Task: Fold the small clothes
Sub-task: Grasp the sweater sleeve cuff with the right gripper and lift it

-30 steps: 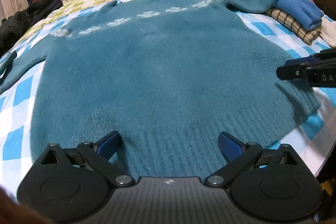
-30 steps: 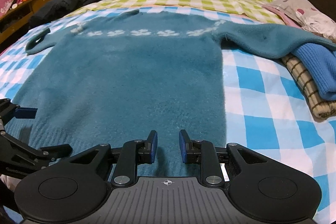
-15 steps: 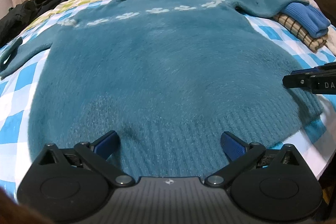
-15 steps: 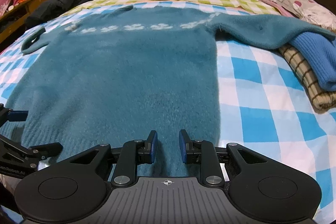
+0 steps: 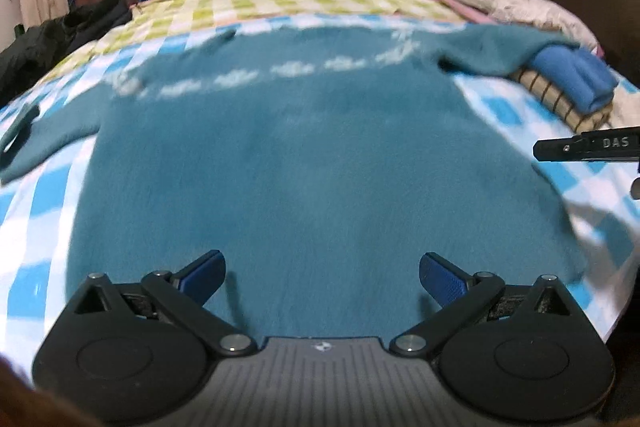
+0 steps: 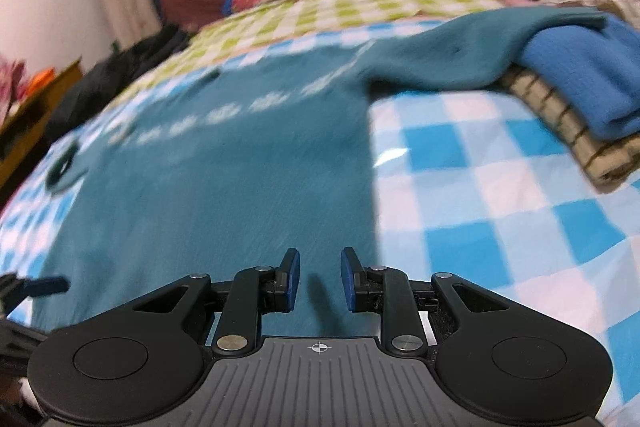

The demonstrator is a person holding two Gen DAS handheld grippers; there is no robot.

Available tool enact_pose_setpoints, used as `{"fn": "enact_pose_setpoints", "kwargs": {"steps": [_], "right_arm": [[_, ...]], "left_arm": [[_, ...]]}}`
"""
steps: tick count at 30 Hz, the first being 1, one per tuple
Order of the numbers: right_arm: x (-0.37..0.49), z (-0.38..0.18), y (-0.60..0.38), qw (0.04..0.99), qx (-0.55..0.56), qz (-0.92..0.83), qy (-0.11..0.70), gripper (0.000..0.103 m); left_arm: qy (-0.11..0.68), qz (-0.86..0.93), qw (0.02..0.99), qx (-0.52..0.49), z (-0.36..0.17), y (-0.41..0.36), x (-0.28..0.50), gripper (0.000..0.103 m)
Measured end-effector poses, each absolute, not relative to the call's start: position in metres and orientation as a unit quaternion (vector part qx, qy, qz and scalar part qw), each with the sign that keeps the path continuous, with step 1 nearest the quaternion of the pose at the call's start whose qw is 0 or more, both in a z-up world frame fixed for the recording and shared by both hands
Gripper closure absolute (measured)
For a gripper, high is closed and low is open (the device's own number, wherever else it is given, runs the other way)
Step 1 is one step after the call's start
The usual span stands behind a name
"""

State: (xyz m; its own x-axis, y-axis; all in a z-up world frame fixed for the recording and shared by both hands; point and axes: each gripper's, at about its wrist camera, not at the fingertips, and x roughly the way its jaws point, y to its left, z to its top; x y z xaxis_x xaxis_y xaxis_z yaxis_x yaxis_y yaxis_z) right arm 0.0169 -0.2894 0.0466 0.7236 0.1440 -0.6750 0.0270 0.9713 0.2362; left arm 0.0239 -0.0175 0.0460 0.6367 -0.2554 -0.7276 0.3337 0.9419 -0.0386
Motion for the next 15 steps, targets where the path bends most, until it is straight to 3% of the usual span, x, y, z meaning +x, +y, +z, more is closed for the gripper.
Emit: {"fn": "enact_pose_setpoints", "kwargs": {"steps": [5,15], "right_arm": [[0.035,0.061,-0.329,0.929,0.146,-0.011,0.34,0.079],[0.076,0.088,-0.437,0.931,0.23,-0.119,0.256,0.066]], "left_arm": [[0.372,-0.183,0.909,0.046,0.062,-0.046,0.051,0.0],[0.324,-0.231,0.916,0.059,0.077,-0.132,0.104,0.0]]}}
